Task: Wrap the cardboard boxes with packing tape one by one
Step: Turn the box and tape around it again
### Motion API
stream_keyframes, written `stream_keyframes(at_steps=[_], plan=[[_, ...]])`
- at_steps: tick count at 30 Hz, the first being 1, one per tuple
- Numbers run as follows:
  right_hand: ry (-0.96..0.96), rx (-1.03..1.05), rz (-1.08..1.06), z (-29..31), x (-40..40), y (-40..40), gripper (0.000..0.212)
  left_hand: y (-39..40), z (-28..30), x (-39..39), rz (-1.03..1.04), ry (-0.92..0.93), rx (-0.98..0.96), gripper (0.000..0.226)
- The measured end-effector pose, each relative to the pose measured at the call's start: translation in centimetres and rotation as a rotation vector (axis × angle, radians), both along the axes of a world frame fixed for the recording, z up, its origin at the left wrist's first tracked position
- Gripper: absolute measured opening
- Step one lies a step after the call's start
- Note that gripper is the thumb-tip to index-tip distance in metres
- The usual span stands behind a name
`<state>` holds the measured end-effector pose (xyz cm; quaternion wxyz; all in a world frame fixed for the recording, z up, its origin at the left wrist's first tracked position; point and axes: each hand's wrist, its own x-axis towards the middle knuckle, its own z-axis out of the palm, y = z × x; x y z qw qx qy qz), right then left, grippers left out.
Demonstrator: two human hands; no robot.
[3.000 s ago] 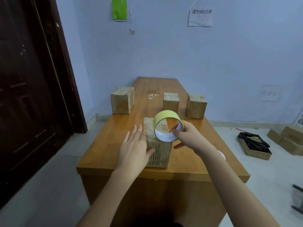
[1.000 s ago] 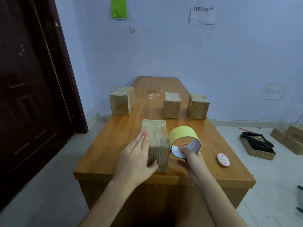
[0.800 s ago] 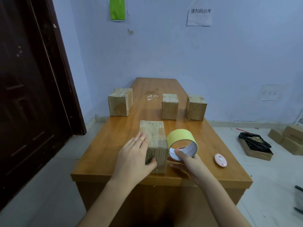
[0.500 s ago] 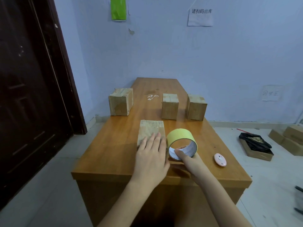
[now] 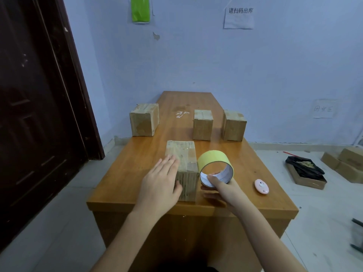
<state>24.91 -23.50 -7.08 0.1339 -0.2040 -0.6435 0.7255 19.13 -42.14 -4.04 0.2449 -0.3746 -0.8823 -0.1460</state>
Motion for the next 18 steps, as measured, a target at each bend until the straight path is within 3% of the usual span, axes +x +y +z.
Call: stream_keyframes(at_steps=[6, 11, 15, 18], plan=[[-0.018, -0.001, 0.006, 0.3, 0.2, 0.0, 0.024, 1.0, 1.4, 0.3, 0.03, 0.043, -0.022, 0.064], [-0.014, -0.005, 0.024, 0.6, 0.5, 0.1, 0.016, 3.8, 0.5, 1.4, -0.018, 0.069, -0.116, 0.072], [-0.039, -0.023, 0.027, 0.0, 0.7, -0.2, 0.036, 4.3, 0.3, 1.0, -0.021, 0.072, -0.064, 0.067], [0.046, -0.059, -0.005, 0.0, 0.9, -0.7, 0.054, 4.2, 0.4, 1.0, -0.022, 0.059, -0.008, 0.066]])
